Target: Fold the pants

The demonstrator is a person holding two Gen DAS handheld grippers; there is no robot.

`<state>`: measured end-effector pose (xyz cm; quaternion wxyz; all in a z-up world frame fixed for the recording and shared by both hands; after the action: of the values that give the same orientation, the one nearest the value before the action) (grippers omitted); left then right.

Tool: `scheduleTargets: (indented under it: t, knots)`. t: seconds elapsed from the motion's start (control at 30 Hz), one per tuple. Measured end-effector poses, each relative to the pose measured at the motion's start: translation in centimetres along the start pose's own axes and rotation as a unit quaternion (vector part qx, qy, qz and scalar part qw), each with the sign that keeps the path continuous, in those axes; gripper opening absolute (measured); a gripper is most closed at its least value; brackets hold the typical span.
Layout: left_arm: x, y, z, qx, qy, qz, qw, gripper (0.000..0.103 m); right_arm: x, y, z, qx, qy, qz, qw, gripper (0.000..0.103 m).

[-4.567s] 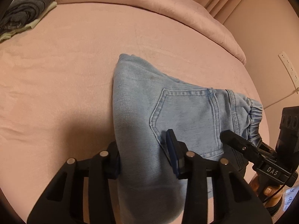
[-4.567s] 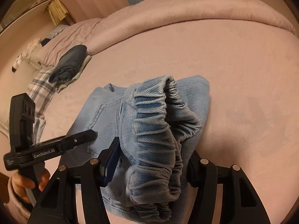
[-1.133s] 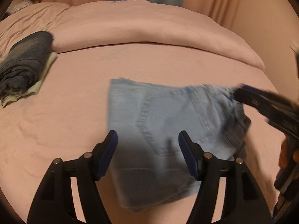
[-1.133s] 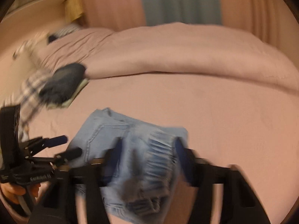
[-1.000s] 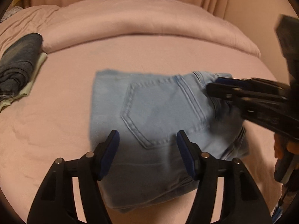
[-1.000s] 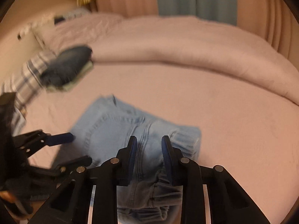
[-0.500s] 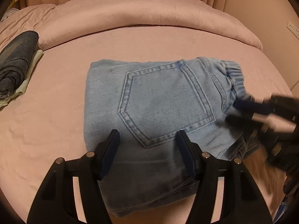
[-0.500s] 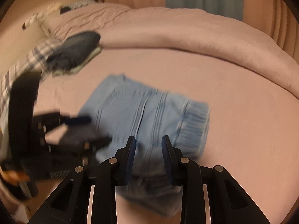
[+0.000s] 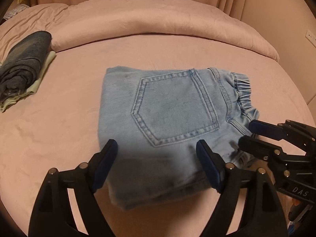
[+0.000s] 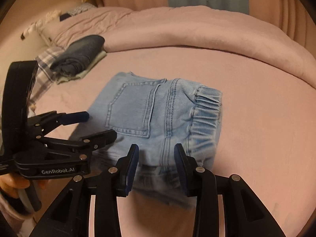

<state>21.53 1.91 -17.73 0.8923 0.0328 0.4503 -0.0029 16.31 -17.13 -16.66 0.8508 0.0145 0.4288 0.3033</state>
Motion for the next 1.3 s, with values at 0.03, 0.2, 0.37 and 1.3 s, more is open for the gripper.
scheduleTargets:
  t: [0.03, 0.2, 0.37, 1.3]
  knots:
    - [-0.5, 0.1, 0.0, -0.001, -0.002, 0.005, 1.0, 0.082, -0.3, 0.1, -0.2, 0.002, -0.001, -0.001, 1.0, 0.038]
    - [-2.5, 0.7, 0.0, -0.01, -0.015, 0.019, 0.9997, 0.095, -1.4, 0.7, -0.6, 0.013, -0.004, 0.003, 1.0, 0.048]
    - [-4.4, 1.0, -0.1, -0.009, -0.026, 0.035, 0.999, 0.099, -2.8, 1.6, -0.6, 0.017, -0.016, -0.001, 1.0, 0.063]
    - [-12.1, 2.1, -2.1, -0.052, -0.04, 0.081, 0.9946, 0.102, -8.4, 3.8, -1.1, 0.019, -0.044, -0.037, 0.998, 0.101]
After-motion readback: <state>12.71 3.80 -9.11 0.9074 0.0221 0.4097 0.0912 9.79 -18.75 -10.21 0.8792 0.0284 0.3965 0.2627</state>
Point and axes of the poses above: each gripper's, at about its wrist camera, not at the fingertips, and x roughly the way its jaws point, y to its left, z to its top, the point moved 9 cm from there along x, roughly the way its jaws point, and after that the axes turned 9 degrees about z, right-handed, at the moved point
